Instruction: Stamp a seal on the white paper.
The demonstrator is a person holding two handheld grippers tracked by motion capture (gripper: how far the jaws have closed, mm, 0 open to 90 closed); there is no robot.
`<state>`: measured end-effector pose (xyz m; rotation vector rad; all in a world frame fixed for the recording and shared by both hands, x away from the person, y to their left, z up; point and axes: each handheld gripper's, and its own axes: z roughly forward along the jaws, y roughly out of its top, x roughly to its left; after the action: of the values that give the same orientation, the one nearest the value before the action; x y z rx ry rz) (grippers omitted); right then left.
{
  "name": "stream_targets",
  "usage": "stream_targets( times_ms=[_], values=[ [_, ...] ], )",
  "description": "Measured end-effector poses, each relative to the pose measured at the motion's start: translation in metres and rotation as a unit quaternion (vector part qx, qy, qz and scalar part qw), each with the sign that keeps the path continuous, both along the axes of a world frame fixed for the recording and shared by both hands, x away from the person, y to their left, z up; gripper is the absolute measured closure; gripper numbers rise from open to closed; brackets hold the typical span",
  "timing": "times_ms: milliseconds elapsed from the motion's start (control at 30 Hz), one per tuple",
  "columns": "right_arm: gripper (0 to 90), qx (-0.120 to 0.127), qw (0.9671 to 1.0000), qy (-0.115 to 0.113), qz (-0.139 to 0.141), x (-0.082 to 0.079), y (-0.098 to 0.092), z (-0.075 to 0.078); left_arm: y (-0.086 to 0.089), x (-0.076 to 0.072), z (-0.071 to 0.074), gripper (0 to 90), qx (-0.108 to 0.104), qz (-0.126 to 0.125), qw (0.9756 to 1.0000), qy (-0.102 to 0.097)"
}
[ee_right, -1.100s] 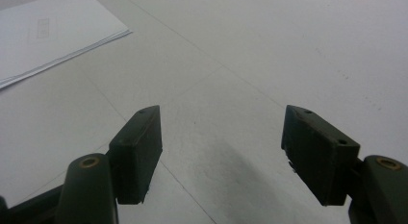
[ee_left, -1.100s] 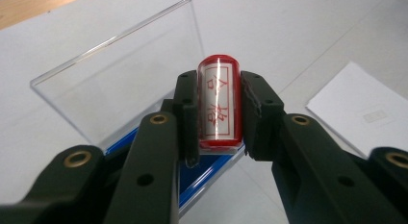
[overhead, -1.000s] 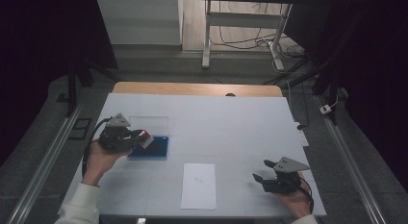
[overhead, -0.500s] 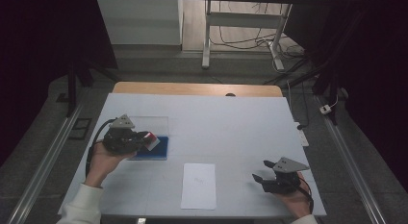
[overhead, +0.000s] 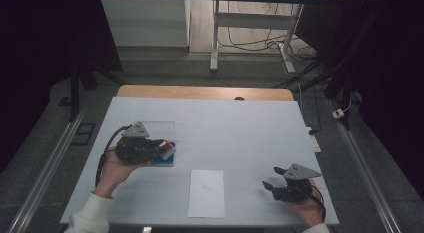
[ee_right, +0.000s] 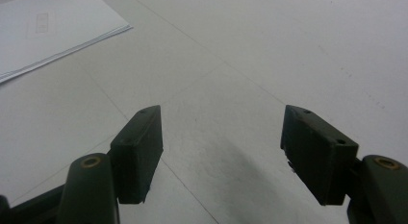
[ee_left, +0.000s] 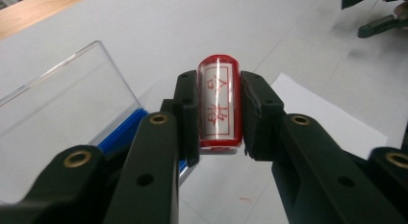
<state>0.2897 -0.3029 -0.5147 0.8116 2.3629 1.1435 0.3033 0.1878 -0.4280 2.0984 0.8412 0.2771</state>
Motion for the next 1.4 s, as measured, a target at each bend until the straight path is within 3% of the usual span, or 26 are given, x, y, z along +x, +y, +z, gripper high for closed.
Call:
stream_targets(
  times_ms=[700, 1400],
  values=[
    [31.2, -0.002, 1.0000, 0.003, 0.001, 0.000, 0.000, -0.001, -0.035, -0.006, -0.007, 70.5, -0.005, -0.060, 0.9981, 0.013],
    [31.4, -0.005, 1.0000, 0.004, 0.001, 0.000, 0.001, -0.001, -0.069, -0.015, -0.012, 70.5, -0.002, -0.111, 0.9935, 0.023]
  ],
)
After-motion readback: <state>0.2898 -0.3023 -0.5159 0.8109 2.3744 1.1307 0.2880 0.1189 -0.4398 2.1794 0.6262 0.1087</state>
